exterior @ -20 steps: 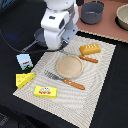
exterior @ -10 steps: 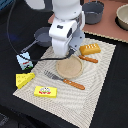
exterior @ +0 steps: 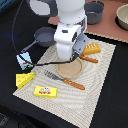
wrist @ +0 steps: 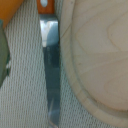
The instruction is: Interact with the objects in diverse but meaningful ways.
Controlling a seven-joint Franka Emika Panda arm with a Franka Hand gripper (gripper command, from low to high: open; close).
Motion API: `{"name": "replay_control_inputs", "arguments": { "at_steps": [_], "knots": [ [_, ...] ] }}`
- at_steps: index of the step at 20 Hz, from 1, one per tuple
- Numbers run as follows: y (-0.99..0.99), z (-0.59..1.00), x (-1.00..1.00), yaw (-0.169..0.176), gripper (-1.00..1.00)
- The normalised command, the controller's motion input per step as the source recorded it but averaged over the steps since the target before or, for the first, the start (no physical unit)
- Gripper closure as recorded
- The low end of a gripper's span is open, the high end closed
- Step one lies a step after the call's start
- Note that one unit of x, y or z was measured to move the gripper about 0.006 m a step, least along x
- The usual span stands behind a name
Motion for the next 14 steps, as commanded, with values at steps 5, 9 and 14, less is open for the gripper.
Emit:
{"name": "replay_control_inputs", "arguments": {
  "at_steps": [5,9,14],
  "knots": [
    [0.15,0.17,0.35,0.159,-1.00],
    [0.16,0.46,0.72,0.004,-1.00],
    [0.26,0.55,0.87,0.000,-1.00]
  ]
}}
